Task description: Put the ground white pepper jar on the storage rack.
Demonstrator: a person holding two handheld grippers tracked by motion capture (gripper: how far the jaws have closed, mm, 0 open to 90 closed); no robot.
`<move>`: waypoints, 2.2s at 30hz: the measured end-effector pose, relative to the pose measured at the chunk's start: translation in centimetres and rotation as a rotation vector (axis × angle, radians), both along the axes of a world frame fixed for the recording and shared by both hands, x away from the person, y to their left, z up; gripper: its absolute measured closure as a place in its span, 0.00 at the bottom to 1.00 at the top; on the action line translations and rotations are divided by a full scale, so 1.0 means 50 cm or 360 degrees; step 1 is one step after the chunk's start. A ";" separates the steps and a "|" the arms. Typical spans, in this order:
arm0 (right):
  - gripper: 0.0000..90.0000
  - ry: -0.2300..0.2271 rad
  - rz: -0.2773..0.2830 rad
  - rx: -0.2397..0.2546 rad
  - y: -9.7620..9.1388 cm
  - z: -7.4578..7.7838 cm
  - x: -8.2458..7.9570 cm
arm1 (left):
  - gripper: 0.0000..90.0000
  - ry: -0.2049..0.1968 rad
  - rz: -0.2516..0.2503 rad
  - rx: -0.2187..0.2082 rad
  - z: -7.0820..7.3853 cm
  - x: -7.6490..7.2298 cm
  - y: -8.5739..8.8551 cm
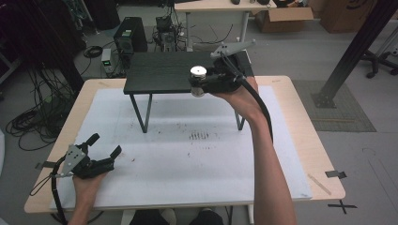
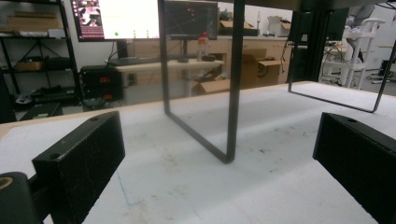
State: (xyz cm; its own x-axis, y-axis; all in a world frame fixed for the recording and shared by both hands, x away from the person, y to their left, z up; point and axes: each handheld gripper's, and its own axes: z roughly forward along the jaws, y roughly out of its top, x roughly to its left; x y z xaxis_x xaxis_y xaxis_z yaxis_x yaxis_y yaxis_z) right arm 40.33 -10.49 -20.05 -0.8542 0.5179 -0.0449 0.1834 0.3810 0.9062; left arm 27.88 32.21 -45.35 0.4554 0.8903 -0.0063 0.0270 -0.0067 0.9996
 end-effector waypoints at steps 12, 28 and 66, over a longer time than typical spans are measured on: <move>0.55 0.0000 -0.0096 -0.0023 0.010 0.004 0.073 | 0.03 -0.0005 0.0005 0.0006 0.000 -0.001 -0.001; 0.55 0.0026 -0.0191 -0.0003 0.012 -0.022 0.132 | 0.03 -0.0003 0.0005 0.0008 0.000 -0.001 -0.001; 0.55 0.0057 -0.0212 0.0003 0.019 -0.036 0.150 | 0.03 -0.0004 0.0017 0.0006 0.000 -0.001 -0.001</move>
